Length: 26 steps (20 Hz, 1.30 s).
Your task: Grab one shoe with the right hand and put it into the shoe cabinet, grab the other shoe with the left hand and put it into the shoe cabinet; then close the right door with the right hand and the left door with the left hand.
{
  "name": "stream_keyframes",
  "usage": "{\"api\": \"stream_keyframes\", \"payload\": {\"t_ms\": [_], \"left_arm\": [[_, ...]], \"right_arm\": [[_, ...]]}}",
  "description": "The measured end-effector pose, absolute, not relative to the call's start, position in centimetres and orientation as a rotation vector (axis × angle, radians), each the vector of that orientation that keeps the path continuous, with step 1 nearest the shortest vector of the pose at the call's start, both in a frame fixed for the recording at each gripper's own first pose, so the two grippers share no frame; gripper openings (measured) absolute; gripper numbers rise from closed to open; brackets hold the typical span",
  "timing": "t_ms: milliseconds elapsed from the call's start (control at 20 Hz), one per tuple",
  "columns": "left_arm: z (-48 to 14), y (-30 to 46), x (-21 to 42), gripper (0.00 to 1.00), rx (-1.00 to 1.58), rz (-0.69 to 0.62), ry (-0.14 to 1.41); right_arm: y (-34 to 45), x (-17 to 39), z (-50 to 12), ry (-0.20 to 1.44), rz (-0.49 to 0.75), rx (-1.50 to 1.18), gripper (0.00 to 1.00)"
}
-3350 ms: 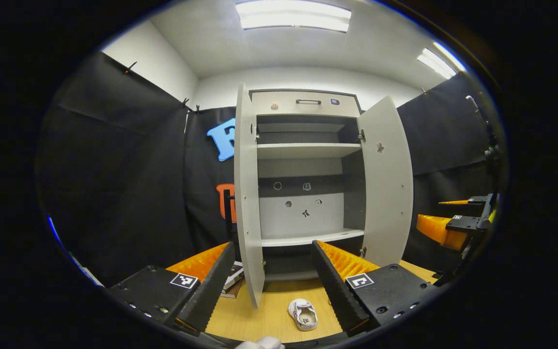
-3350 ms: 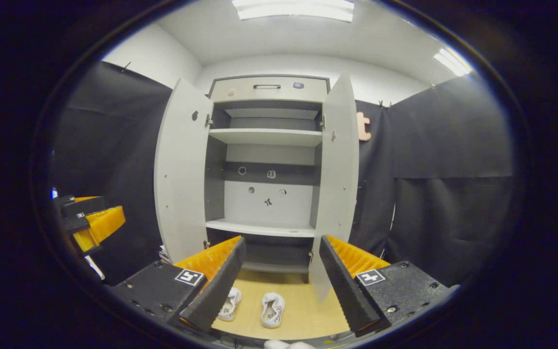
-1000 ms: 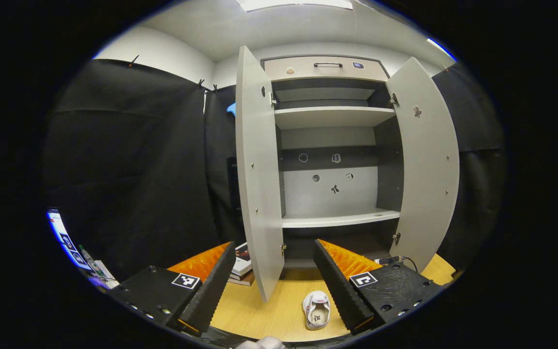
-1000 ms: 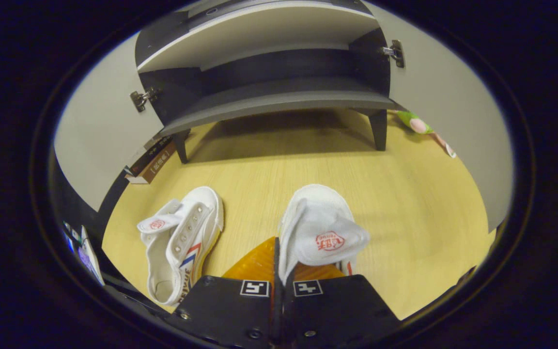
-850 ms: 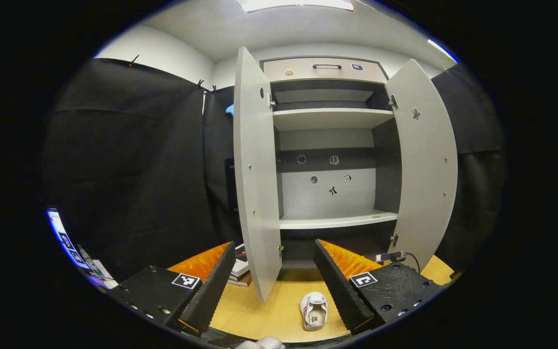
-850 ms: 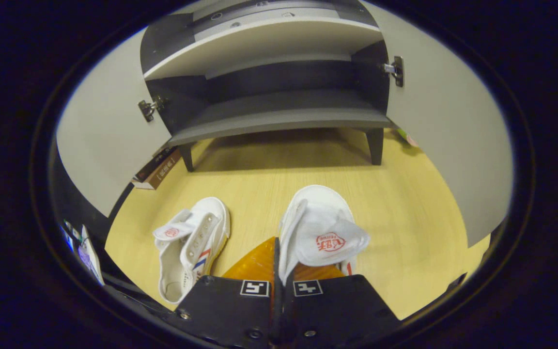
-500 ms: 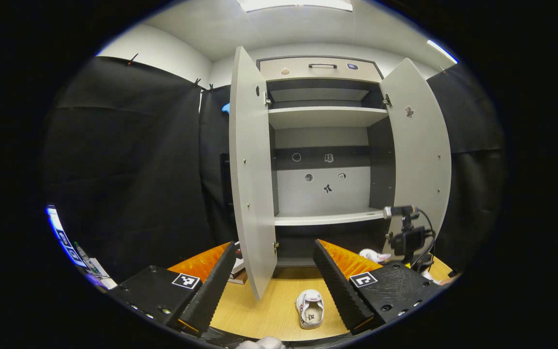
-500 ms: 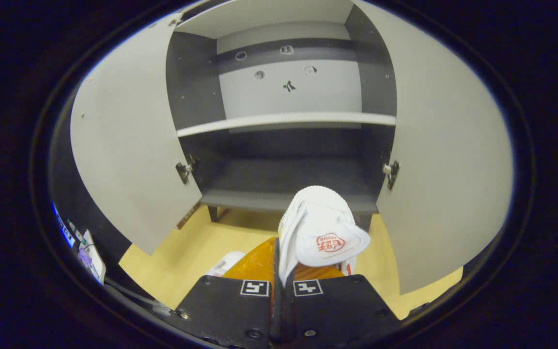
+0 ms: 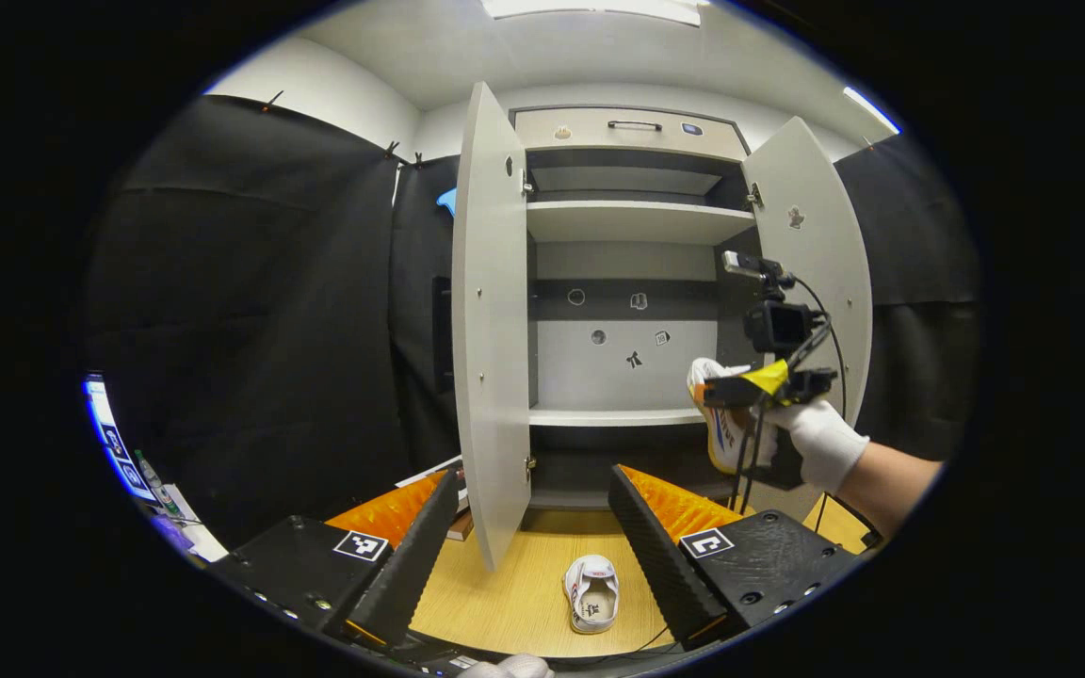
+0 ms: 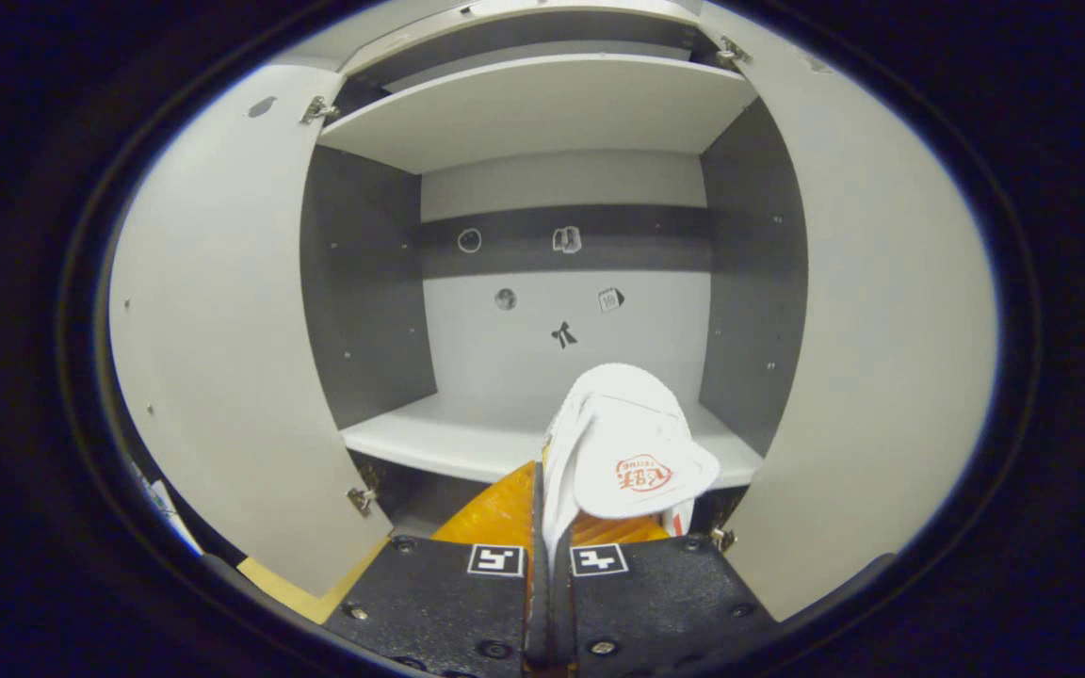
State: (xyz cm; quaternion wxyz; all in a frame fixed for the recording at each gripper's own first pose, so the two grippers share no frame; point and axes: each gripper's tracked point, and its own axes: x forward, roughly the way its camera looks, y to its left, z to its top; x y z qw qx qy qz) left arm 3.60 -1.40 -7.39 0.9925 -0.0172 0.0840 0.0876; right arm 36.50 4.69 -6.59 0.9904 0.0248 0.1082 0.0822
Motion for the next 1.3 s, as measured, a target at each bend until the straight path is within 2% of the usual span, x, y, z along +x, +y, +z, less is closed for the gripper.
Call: {"api": "stream_keyframes", "payload": {"t_ms": [350, 600, 650, 750, 950, 1050, 1200, 1300], "left_arm": [[-7.4, -0.6, 3.5, 0.97, -0.022, 0.224, 0.172], [-7.8, -0.4, 3.7, 0.96, -0.028, 0.259, 0.181], [-8.0, -0.2, 3.7, 0.96, -0.024, 0.267, 0.183], [-8.1, 0.0, 3.8, 0.97, -0.022, 0.277, 0.186], [-9.0, 0.2, 3.9, 0.96, -0.026, 0.286, 0.205], [-9.1, 0.5, 3.6, 0.96, -0.028, 0.293, 0.210], [-9.0, 0.8, 3.3, 0.96, -0.021, 0.302, 0.206], [-8.8, 1.3, 3.3, 0.96, -0.024, 0.308, 0.203]], "right_arm": [[4.9, 46.1, -1.5, 0.176, 0.124, 0.035, 0.05], [5.5, 53.3, -4.5, 0.282, 0.097, -0.042, 0.05], [5.7, 53.8, -5.4, 0.326, 0.105, -0.049, 0.02], [6.3, 55.2, -7.4, 0.398, 0.126, -0.060, 0.05], [6.0, 56.7, -10.8, 0.548, 0.100, -0.091, 0.05], [6.6, 57.0, -11.9, 0.617, 0.125, -0.090, 0.03], [7.1, 57.2, -13.9, 0.736, 0.163, -0.077, 0.06], [7.3, 57.3, -14.3, 0.758, 0.154, -0.045, 0.07]]}}
